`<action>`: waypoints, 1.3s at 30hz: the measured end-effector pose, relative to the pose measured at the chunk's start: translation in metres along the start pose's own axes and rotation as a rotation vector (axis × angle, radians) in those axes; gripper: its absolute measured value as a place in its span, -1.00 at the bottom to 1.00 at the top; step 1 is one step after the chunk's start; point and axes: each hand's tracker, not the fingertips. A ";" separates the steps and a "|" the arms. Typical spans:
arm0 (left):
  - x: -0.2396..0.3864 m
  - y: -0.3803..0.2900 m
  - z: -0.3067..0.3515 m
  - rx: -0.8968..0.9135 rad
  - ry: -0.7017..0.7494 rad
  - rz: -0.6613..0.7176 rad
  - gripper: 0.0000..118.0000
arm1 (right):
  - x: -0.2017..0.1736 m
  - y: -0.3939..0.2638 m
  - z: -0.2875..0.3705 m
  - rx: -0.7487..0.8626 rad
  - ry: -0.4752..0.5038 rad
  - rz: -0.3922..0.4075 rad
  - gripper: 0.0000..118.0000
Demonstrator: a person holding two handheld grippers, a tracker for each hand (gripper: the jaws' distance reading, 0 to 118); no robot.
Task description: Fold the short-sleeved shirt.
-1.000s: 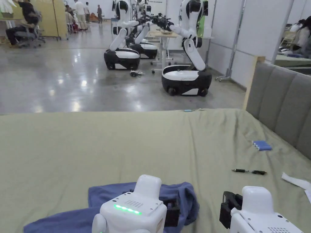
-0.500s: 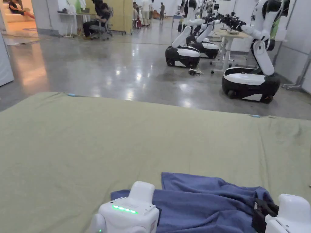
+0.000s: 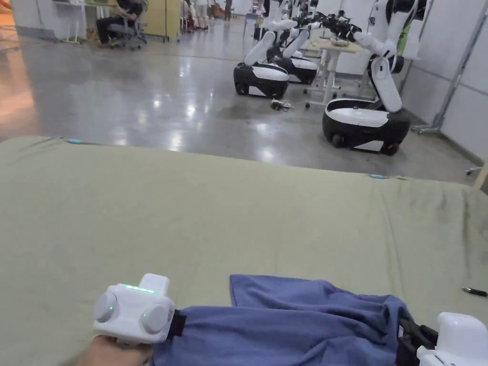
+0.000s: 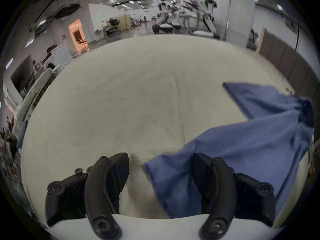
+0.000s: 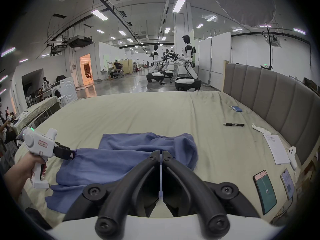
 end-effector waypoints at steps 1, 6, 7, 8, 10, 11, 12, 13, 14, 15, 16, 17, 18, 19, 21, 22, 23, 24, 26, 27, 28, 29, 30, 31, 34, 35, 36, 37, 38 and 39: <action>-0.002 0.001 0.006 0.024 -0.008 0.024 0.14 | 0.008 -0.001 -0.001 -0.005 -0.010 -0.006 -0.95; 0.013 -0.009 0.055 0.104 -0.013 -0.058 -0.87 | 0.052 -0.006 -0.007 -0.015 -0.062 -0.002 -0.95; 0.014 -0.011 0.063 0.117 -0.024 -0.044 -0.87 | 0.065 -0.008 -0.013 -0.028 -0.082 0.009 -0.95; 0.015 -0.011 0.072 0.138 -0.040 -0.035 -0.87 | 0.076 -0.010 -0.021 -0.056 -0.102 0.025 -0.95; 0.017 -0.012 0.092 0.176 -0.048 -0.025 -0.87 | 0.098 -0.015 -0.041 -0.121 -0.125 0.043 -0.95; 0.019 -0.012 0.102 0.192 -0.050 -0.019 -0.87 | 0.109 -0.019 -0.053 -0.143 -0.122 0.043 -0.95; 0.020 -0.011 0.110 0.201 -0.056 -0.015 -0.87 | 0.116 -0.023 -0.065 -0.173 -0.103 0.048 -0.95; 0.021 -0.010 0.116 0.204 -0.063 -0.011 -0.87 | 0.124 -0.027 -0.079 -0.205 -0.087 0.061 -0.92; 0.021 -0.010 0.120 0.206 -0.067 -0.006 -0.87 | 0.127 -0.030 -0.091 -0.233 -0.083 0.081 -0.76; 0.023 -0.010 0.125 0.214 -0.070 0.000 -0.87 | 0.128 -0.032 -0.103 -0.260 -0.063 0.100 -0.48; 0.021 -0.007 0.125 0.216 -0.069 0.002 -0.87 | 0.127 -0.034 -0.113 -0.280 -0.027 0.120 0.11; 0.023 -0.007 0.128 0.220 -0.064 0.003 -0.87 | 0.123 -0.037 -0.123 -0.296 0.005 0.155 0.63; 0.024 -0.006 0.131 0.223 -0.056 0.003 -0.87 | 0.118 -0.039 -0.129 -0.305 0.025 0.194 0.89; 0.023 -0.005 0.130 0.222 -0.056 0.005 -0.87 | 0.111 -0.040 -0.135 -0.290 0.048 0.248 0.96; 0.022 -0.001 0.129 0.215 -0.063 0.011 -0.87 | 0.097 -0.043 -0.144 -0.289 0.063 0.334 0.93; 0.024 -0.001 0.130 0.216 -0.060 0.011 -0.87 | 0.092 -0.044 -0.150 -0.284 0.073 0.358 0.92; 0.024 0.000 0.129 0.217 -0.055 0.010 -0.87 | 0.089 -0.044 -0.155 -0.295 0.083 0.376 0.85; 0.022 0.003 0.123 0.216 -0.051 0.010 -0.87 | 0.086 -0.043 -0.158 -0.298 0.076 0.385 0.65; 0.021 0.004 0.120 0.221 -0.040 0.016 -0.87 | 0.087 -0.040 -0.157 -0.254 0.122 0.361 -0.80; 0.020 0.004 0.118 0.223 -0.036 0.016 -0.88 | 0.090 -0.036 -0.154 -0.247 0.149 0.321 -0.87; 0.016 0.006 0.112 0.222 -0.048 0.007 -0.90 | 0.094 -0.031 -0.150 -0.264 0.142 0.283 -0.87; 0.015 0.006 0.111 0.225 -0.051 0.007 -0.90 | 0.100 -0.027 -0.147 -0.293 0.163 0.245 -0.87; 0.015 0.006 0.113 0.249 -0.036 0.014 -0.91 | 0.104 -0.021 -0.140 -0.291 0.165 0.224 -0.87; 0.012 0.007 0.114 0.269 -0.022 0.012 -0.91 | 0.106 -0.014 -0.130 -0.273 0.133 0.237 -0.87; 0.006 0.012 0.130 0.319 -0.020 0.033 -0.91 | 0.116 0.014 -0.100 -0.248 0.110 0.206 -0.87; 0.006 0.015 0.138 0.361 -0.006 0.041 -0.91 | 0.118 0.025 -0.089 -0.228 0.104 0.205 -0.87; 0.003 0.017 0.148 0.382 0.001 0.034 -0.91 | 0.120 0.037 -0.078 -0.209 0.099 0.207 -0.87; 0.000 0.021 0.159 0.399 0.008 0.036 -0.92 | 0.122 0.050 -0.068 -0.189 0.100 0.203 -0.87; -0.004 0.026 0.171 0.444 -0.003 0.042 -0.92 | 0.124 0.064 -0.058 -0.176 0.106 0.199 -0.87; -0.006 0.033 0.180 0.438 0.002 0.031 -0.92 | 0.125 0.077 -0.048 -0.160 0.107 0.199 -0.87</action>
